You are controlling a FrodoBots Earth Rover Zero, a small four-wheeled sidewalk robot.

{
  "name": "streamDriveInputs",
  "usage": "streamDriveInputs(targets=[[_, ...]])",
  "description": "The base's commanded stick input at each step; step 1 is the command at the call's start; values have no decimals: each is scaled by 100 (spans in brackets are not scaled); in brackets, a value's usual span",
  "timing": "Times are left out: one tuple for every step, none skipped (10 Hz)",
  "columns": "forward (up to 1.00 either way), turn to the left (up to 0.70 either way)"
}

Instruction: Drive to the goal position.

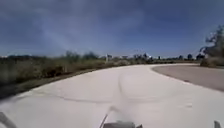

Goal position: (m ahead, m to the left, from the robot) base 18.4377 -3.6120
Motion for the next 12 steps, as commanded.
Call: streamDriveInputs(targets=[[85,0],[85,0],[85,0],[85,0],[85,0],[85,0],[85,0],[85,0],[85,0],[85,0],[85,0],[85,0]])
